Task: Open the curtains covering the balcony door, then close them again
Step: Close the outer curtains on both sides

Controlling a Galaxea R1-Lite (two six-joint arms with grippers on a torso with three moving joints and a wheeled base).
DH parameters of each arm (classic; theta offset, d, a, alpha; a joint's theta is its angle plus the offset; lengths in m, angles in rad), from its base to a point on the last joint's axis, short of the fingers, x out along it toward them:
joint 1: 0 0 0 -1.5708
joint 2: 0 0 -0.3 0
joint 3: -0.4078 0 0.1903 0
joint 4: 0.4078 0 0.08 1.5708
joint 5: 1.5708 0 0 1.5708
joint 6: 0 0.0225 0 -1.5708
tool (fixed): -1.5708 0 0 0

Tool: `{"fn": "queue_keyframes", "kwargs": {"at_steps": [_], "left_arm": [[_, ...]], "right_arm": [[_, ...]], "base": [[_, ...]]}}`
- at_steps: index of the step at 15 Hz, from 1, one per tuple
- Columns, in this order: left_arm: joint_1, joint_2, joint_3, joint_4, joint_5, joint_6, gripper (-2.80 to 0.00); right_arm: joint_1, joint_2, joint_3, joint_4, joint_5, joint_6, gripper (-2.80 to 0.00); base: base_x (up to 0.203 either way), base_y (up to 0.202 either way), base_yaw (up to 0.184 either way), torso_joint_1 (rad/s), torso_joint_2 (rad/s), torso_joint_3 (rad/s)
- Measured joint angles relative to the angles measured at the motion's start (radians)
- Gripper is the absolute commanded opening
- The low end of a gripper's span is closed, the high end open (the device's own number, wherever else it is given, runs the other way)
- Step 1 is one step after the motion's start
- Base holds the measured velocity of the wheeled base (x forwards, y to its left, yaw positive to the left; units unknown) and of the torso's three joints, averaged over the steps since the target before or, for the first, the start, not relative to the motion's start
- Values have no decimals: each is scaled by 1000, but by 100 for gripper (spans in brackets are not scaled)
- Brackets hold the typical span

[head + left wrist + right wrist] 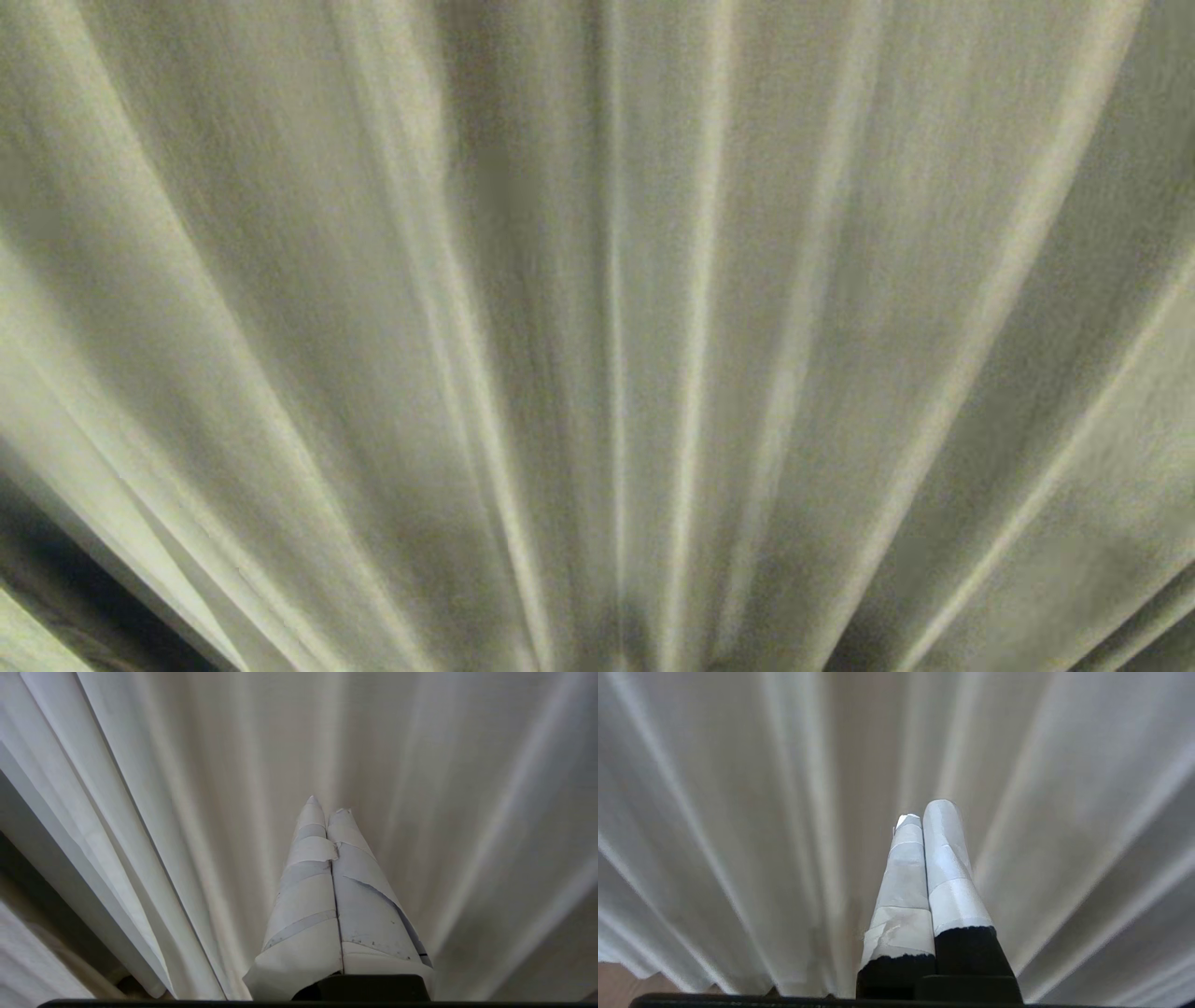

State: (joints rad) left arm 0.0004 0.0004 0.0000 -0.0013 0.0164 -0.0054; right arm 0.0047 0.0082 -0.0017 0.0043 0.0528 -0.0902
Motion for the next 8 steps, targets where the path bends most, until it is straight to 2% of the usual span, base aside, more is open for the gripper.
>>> {"fn": "queue_keyframes", "kwargs": {"at_steps": [8], "left_arm": [[0,0,0,0,0,2,-280]], "right_arm": [[0,-6,0,0,0,0,-280]], "base": [[0,0,0,0,0,0]]}}
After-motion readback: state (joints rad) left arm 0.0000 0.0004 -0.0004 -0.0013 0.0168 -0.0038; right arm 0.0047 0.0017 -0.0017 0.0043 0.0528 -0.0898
